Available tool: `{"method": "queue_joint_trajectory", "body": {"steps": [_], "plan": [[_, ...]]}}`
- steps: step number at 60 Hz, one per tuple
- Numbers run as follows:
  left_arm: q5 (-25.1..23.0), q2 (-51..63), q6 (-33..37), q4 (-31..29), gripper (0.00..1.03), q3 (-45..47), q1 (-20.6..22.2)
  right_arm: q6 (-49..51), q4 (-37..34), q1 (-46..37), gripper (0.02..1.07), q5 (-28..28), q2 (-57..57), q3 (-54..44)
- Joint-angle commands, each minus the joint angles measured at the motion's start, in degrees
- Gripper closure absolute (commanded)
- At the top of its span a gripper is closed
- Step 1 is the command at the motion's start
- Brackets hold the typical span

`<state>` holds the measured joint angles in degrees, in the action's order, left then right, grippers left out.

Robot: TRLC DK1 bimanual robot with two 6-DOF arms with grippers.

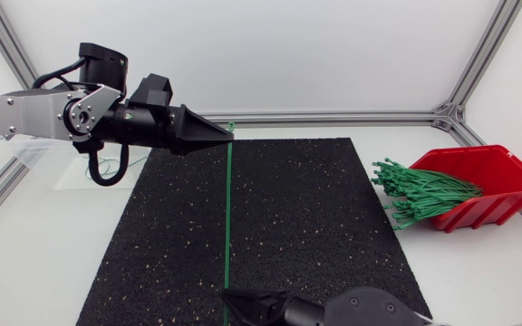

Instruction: Take a green cable tie from the red box, thread the tail through the head to close it, then place it in the transparent bin on the left.

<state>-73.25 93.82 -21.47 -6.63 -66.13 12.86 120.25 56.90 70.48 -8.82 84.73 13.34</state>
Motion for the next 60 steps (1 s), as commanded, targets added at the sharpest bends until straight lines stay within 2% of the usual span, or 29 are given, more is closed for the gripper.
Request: {"method": "queue_joint_trajectory", "body": {"steps": [1,28,30,42,48,60], "plan": [[-0.84,1.54,-1.55,-0.13,1.00,-1.90,-0.29,0.96,0.75,0.54,0.87,-0.15,0.35,-0.07],[-0.93,1.63,-1.55,-0.13,1.00,-1.90,-0.29,1.31,0.49,0.45,0.98,-0.23,0.09,-0.25],[-0.93,1.63,-1.55,-0.13,1.00,-1.90,-0.29,1.39,0.14,0.36,1.01,0.12,-0.27,-0.25],[-1.28,1.63,-1.55,-0.22,1.00,-1.64,-0.29,0.69,0.22,-0.87,1.01,-1.38,-0.62,0.63],[-1.63,1.36,-1.55,-0.22,1.00,-1.20,-0.38,-9.33,-0.92,-0.96,1.01,-6.47,-0.62,2.92],[-2.07,0.84,-1.55,-0.22,1.00,-0.41,-0.82,-29.45,-2.15,-0.43,1.01,-11.40,0.70,4.50]]}}
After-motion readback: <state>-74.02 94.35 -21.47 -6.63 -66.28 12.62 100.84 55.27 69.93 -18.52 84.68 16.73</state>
